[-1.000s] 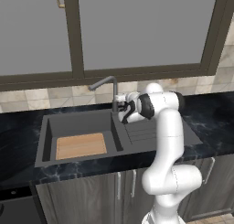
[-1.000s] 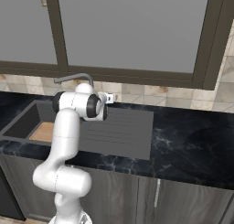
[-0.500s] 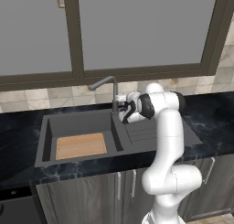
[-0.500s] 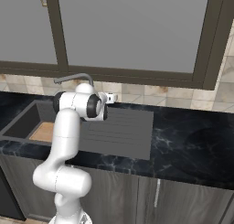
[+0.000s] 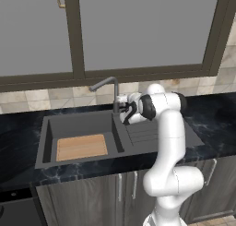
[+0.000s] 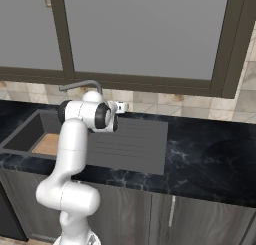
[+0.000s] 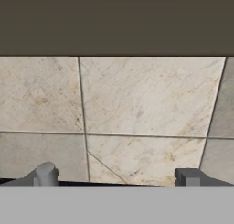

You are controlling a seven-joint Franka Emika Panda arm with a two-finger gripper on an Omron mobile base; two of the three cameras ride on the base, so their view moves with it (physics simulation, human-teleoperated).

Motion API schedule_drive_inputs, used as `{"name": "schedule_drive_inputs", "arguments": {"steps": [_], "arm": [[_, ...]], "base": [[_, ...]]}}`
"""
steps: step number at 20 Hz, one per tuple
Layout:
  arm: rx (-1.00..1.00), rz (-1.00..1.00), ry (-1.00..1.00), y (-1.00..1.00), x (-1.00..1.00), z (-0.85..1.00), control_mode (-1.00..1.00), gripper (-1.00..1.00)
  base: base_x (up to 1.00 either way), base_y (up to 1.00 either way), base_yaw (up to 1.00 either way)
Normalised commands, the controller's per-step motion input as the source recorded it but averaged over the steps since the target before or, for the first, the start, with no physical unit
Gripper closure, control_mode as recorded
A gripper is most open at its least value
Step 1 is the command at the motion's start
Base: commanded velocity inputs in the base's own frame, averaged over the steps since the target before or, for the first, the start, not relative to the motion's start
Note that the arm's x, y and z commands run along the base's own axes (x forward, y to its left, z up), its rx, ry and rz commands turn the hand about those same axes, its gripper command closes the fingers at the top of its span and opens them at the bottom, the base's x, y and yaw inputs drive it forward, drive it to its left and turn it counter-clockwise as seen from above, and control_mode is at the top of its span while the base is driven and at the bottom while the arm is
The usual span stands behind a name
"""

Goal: Turn on the sink faucet with hot water and rinse the cutting board for ten seconds, then turn off the faucet. Push the cutting board to reach the water if necessary.

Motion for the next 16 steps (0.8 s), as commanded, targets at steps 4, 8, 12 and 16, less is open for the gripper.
{"name": "schedule_drive_inputs", "arguments": {"steps": [4,8,12,16], "arm": [[0.0,0.0,-0.05,-0.01,0.0,0.0,-1.0,-1.0],[0.0,0.0,-0.11,0.0,0.0,-0.01,-1.0,-1.0],[0.0,0.0,-0.08,0.0,0.02,0.0,-1.0,-1.0],[0.0,0.0,-0.01,0.0,0.05,0.0,-1.0,-1.0]], "base": [[0.0,0.0,0.0],[0.0,0.0,0.0],[0.0,0.0,0.0],[0.0,0.0,0.0]]}}
